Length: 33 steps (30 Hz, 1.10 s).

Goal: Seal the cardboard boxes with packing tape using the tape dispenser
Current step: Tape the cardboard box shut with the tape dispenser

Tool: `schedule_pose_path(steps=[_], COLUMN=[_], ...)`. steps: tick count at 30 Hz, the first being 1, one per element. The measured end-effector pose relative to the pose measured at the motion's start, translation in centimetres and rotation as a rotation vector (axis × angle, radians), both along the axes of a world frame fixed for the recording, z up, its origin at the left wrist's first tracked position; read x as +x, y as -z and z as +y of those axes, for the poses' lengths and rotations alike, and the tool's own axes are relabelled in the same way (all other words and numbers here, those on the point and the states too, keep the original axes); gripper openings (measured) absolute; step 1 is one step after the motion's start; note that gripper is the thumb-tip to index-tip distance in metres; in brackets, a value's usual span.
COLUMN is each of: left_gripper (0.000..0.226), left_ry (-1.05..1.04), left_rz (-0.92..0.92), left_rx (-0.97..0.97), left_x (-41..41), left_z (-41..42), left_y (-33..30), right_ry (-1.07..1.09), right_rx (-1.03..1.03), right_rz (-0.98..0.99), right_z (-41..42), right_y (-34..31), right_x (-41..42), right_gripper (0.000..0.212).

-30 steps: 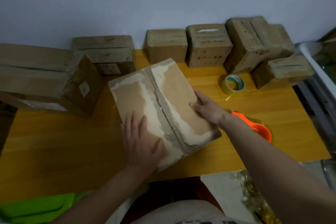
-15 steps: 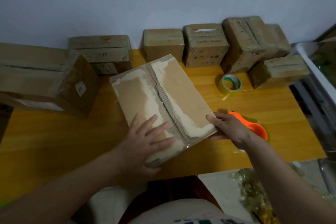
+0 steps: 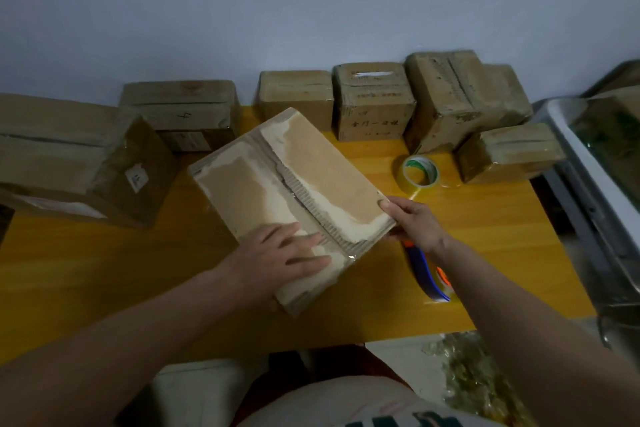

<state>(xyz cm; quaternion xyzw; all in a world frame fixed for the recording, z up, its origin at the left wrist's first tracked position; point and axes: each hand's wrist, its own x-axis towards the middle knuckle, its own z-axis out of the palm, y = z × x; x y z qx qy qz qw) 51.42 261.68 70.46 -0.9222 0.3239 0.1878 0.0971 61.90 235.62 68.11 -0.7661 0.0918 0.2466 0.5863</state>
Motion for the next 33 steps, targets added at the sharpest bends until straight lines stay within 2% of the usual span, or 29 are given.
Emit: schedule_pose_path(steps=[3, 6, 10, 12, 14, 17, 20, 22, 24, 27, 31, 33], left_gripper=[0.107, 0.111, 0.107, 0.112, 0.119, 0.119, 0.12, 0.12, 0.121, 0.124, 0.125, 0.129], left_ry=[-0.037, -0.173, -0.306, -0.392, -0.461, -0.514, -0.544, -0.55, -0.549, -0.572, -0.617, -0.631], left_rz=[-0.052, -0.017, -0.165, -0.151, -0.11, -0.138, -0.172, -0.186, -0.181, -0.193, -0.143, -0.047], left_rx=[-0.02, -0.109, -0.275, -0.276, -0.243, -0.215, -0.226, -0.224, -0.216, -0.243, -0.25, -0.23], left_x=[0.4, -1.1, -1.1, 0.2, 1.5, 3.2, 4.6, 5.2, 5.6, 5.4, 5.2, 5.3], left_z=[-2.3, -6.5, -10.6, -11.6, -12.1, -12.2, -12.4, -12.6, -12.8, -12.8, -13.1, -13.2], left_y=[0.0, 1.3, 2.7, 2.7, 2.7, 3.2, 3.6, 3.8, 3.8, 3.7, 2.9, 1.8], right_ry=[0.087, 0.041, 0.02, 0.035, 0.07, 0.073, 0.07, 0.036, 0.029, -0.062, -0.035, -0.064], right_rx=[0.057, 0.056, 0.197, 0.136, -0.077, -0.543, -0.839, -0.963, -0.93, -0.811, -0.576, -0.356], right_rz=[-0.025, -0.001, 0.093, 0.076, -0.014, -0.094, -0.093, -0.016, 0.085, 0.154, -0.049, -0.115], right_z=[0.4, 0.7, 1.4, 1.0, -0.6, -4.8, -7.4, -7.9, -8.1, -8.4, -9.8, -10.6], right_y=[0.4, 0.5, 1.0, 1.2, 1.9, 3.7, 5.3, 6.8, 7.4, 7.4, 5.6, 3.9], right_x=[1.0, 2.5, 4.2, 4.3, 4.0, 1.3, -2.6, -4.1, -4.4, -3.8, -2.8, -2.4], right_gripper=[0.032, 0.033, 0.038, 0.04, 0.037, 0.036, 0.061, 0.076, 0.082, 0.064, 0.028, 0.026])
